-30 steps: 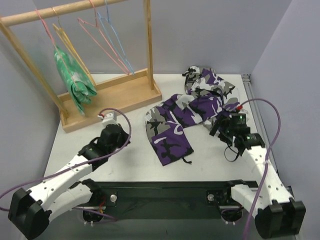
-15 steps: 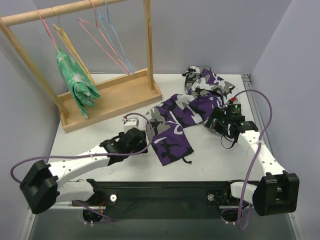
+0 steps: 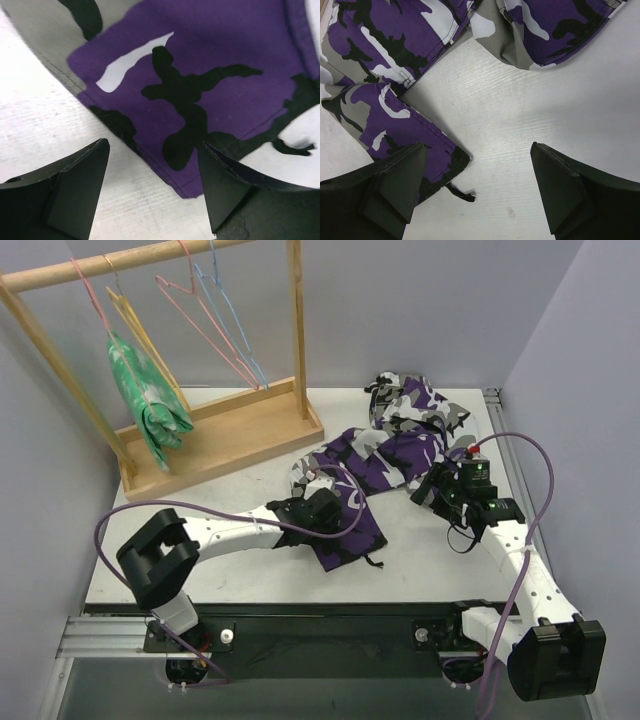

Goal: Place the trousers on the hanger
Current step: Flatten out the trousers at the center of the board.

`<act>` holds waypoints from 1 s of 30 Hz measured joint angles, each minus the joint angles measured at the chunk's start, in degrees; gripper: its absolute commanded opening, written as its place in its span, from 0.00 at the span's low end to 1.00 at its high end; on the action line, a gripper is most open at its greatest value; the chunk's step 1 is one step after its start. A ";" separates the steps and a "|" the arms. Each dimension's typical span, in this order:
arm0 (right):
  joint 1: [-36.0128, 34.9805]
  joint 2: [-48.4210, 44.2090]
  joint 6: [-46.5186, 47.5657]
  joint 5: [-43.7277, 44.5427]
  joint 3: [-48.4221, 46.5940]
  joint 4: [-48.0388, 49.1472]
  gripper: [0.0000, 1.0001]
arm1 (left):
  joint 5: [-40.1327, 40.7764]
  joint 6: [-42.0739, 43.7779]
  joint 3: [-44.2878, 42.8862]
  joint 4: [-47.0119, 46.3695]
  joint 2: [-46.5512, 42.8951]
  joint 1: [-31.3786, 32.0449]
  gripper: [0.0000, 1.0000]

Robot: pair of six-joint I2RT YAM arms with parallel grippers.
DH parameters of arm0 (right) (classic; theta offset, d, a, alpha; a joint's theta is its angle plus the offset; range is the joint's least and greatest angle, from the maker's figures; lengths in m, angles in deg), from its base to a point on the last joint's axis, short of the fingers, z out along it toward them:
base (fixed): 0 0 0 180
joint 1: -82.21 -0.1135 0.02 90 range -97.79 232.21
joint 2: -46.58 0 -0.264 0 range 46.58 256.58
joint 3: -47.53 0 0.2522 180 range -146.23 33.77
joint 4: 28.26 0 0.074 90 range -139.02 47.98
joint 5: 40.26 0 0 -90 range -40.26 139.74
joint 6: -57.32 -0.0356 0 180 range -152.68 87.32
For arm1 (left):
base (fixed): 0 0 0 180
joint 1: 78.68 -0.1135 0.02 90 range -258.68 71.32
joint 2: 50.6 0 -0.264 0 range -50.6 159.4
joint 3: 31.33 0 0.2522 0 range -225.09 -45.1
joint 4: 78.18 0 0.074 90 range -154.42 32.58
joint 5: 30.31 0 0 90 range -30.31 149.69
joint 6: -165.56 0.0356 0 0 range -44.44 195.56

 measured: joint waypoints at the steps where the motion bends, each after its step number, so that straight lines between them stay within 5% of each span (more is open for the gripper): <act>1: 0.02 -0.37 -0.11 0.00 0.02 -0.20 0.88 | -0.57 0.02 -0.55 0.37 1.68 0.09 0.82; 12: 0.26 -2.82 -1.73 -1.29 0.96 -1.88 0.88 | -1.95 0.57 -2.82 1.84 7.23 0.76 0.80; 19: 0.26 -3.65 -2.38 -2.32 2.36 -2.14 0.88 | -0.28 2.51 -3.74 0.48 8.98 0.55 0.19; 20: 0.26 -3.69 -2.40 -2.32 2.56 -2.19 0.88 | -0.42 2.49 -3.61 -0.35 9.11 0.04 0.02; 30: 0.39 3.69 1.62 -1.70 -0.42 -2.47 0.91 | -11.39 -2.32 10.56 -15.15 0.59 -14.86 0.00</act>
